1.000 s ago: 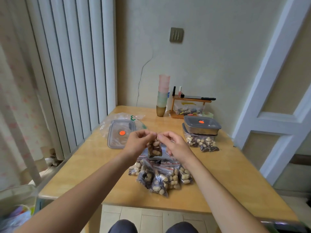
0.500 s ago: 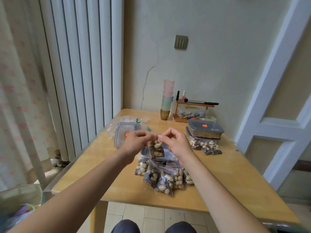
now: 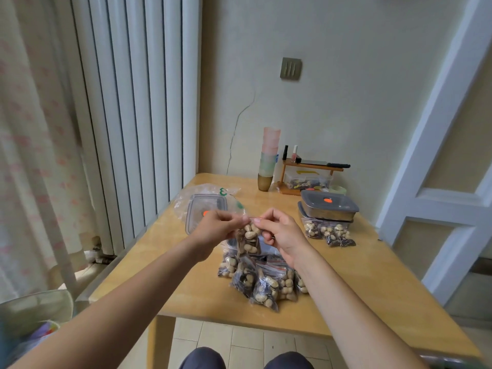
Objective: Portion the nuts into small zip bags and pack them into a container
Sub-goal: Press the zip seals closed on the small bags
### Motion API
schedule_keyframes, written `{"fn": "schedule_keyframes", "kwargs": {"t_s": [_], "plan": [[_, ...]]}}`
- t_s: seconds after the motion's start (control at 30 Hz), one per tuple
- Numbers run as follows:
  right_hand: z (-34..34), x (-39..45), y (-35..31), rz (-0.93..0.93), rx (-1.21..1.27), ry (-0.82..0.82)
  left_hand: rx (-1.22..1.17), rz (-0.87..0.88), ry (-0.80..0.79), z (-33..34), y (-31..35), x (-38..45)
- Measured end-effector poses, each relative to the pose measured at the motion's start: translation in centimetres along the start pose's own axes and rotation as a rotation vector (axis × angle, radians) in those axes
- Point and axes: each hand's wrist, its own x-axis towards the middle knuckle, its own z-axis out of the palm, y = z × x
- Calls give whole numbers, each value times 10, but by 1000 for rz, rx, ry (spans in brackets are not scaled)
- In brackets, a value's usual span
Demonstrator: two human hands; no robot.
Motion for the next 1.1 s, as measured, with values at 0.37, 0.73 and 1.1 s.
{"fn": "schedule_keyframes", "kwargs": {"t_s": [0.37,0.73,1.1], "plan": [[2,6,8,-50,-194,51,-40,-121,54,-8,-6,5],[3,9,8,-74,-319,-15,203,59,67,-7,-6,4],[2,16,8,-168,-625,32,258,78,89,-12,-6,0]]}}
